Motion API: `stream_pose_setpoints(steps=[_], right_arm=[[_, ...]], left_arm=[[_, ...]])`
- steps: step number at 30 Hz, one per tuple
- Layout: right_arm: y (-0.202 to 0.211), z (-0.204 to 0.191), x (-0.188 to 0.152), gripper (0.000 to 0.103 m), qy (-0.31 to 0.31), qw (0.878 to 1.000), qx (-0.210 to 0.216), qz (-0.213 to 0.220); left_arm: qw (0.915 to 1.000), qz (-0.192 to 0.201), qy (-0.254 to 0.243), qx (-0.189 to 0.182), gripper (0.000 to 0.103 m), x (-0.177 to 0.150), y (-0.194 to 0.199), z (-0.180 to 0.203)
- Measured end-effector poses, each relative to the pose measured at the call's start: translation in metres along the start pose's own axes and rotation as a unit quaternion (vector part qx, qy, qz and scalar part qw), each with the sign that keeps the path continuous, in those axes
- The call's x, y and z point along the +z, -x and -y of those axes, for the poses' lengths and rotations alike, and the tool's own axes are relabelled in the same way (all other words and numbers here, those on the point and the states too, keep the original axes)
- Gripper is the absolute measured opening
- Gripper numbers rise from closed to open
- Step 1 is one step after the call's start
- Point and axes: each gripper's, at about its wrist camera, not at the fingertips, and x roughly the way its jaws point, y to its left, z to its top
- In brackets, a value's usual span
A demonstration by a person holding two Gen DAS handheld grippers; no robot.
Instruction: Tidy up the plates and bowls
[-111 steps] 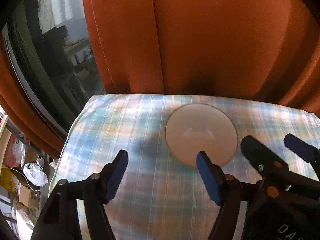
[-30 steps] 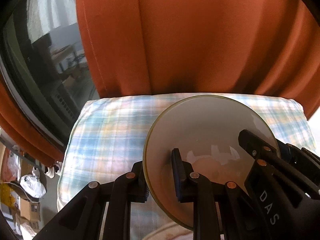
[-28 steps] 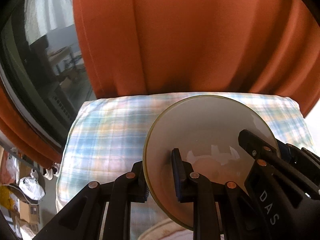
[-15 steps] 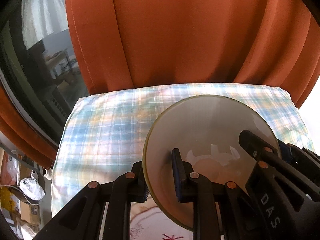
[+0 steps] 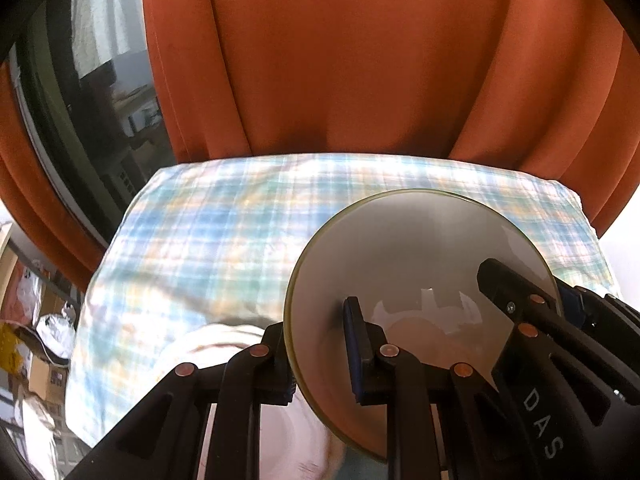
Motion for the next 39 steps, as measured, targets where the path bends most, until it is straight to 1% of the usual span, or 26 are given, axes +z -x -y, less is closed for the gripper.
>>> stream_pose_setpoints(steps=[10, 13, 17, 23, 27, 29, 36, 39], right_arm=[[0.014, 0.058, -0.03, 0.025, 0.005, 1.0, 0.016, -0.007], [0.015, 0.069, -0.04, 0.025, 0.003, 1.0, 0.02, -0.013], [0.011, 0.082, -0.056, 0.025, 0.0, 0.999, 0.032, -0.03], [0.001, 0.087, -0.072, 0.025, 0.005, 0.998, 0.042, -0.054], [-0.005, 0.08, -0.08, 0.025, 0.023, 0.997, 0.043, -0.067], [-0.01, 0.078, -0.083, 0.025, 0.026, 0.996, 0.045, -0.077], [-0.017, 0.068, -0.085, 0.025, 0.044, 0.995, 0.041, -0.083], [-0.019, 0.064, -0.086, 0.025, 0.052, 0.994, 0.04, -0.083]], left_arm=[[0.9999, -0.012, 0.005, 0.007, 0.017, -0.037, 0.003, 0.051], [0.9998, -0.018, 0.001, 0.012, 0.017, -0.048, 0.003, 0.06], [0.9994, -0.029, 0.0, 0.017, 0.017, -0.065, 0.001, 0.069], [0.9983, -0.047, 0.013, 0.032, 0.017, -0.082, -0.006, 0.069], [0.997, -0.064, 0.027, 0.035, 0.017, -0.092, -0.012, 0.063], [0.9967, -0.064, 0.029, 0.04, 0.017, -0.094, -0.013, 0.061], [0.9946, -0.083, 0.049, 0.037, 0.02, -0.1, -0.022, 0.056], [0.9942, -0.085, 0.055, 0.035, 0.021, -0.101, -0.023, 0.054]])
